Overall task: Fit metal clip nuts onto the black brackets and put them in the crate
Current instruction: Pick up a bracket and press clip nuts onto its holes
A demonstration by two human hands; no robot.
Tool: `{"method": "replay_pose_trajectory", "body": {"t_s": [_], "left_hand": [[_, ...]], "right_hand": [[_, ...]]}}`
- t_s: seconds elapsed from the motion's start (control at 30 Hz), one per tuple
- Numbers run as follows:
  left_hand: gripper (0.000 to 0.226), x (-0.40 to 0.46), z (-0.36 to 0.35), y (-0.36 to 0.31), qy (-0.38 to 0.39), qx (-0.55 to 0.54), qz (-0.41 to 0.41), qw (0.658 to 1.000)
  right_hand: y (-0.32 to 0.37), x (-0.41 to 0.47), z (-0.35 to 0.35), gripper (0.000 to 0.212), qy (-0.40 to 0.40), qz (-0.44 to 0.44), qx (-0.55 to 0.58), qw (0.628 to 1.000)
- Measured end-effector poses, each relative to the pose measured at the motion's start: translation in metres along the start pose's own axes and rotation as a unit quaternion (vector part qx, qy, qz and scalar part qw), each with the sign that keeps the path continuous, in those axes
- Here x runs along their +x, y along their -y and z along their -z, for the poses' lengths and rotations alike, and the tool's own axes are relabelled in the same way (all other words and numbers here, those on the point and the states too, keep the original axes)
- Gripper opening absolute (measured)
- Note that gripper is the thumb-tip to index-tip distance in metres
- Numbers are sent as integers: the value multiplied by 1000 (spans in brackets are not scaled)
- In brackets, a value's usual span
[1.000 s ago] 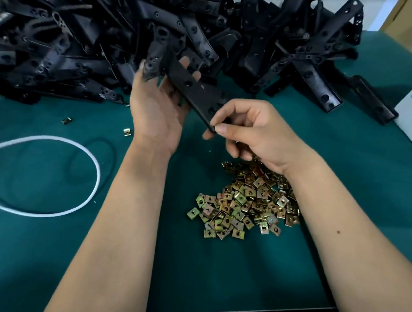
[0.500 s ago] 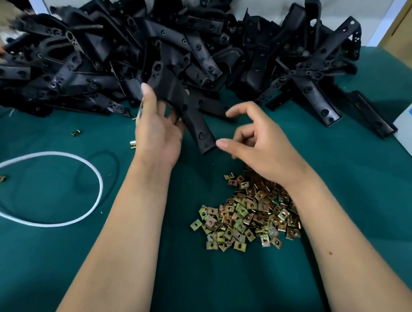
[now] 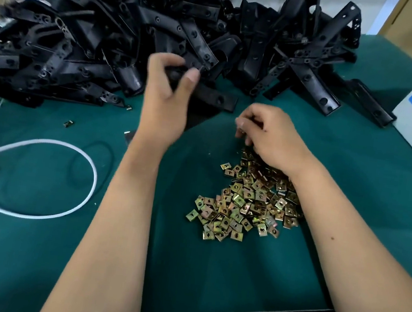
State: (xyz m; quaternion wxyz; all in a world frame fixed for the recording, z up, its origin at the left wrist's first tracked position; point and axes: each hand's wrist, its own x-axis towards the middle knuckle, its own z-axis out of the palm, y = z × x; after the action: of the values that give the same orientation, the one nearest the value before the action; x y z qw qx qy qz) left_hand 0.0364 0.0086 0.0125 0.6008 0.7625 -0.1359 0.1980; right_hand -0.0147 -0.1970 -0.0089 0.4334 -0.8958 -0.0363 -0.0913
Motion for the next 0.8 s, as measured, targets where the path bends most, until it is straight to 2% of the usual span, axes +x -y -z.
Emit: {"method": "replay_pose_trajectory", "body": {"t_s": [0.1,0.23,0.4,0.47,0.57,0.77,0.8], "left_hand": [[26,-12,-16,10,80,111,-34,990],[26,-23,-30,15,33,195,-46,979],[53,-31,-27,14,65,237,-46,968],[66,-32,-28,15,90,236,-5,968],[79,-31,-28,17,105,174,49,978],[79,-28,-28,17,76,144,22,986],[78,-28,-28,16,74,144,17,987]], "right_hand": [[4,0,-4,13,-28,-45,180,982],[3,1,-10,20,-39,-62,262,962],[1,2,-9,31,-40,-46,275,959],[1,1,-9,32,-39,-40,264,963],[2,0,-8,28,-52,-34,248,967],[6,-2,-6,4,-102,-43,245,963],[6,-1,-6,9,-113,-48,251,960]]}}
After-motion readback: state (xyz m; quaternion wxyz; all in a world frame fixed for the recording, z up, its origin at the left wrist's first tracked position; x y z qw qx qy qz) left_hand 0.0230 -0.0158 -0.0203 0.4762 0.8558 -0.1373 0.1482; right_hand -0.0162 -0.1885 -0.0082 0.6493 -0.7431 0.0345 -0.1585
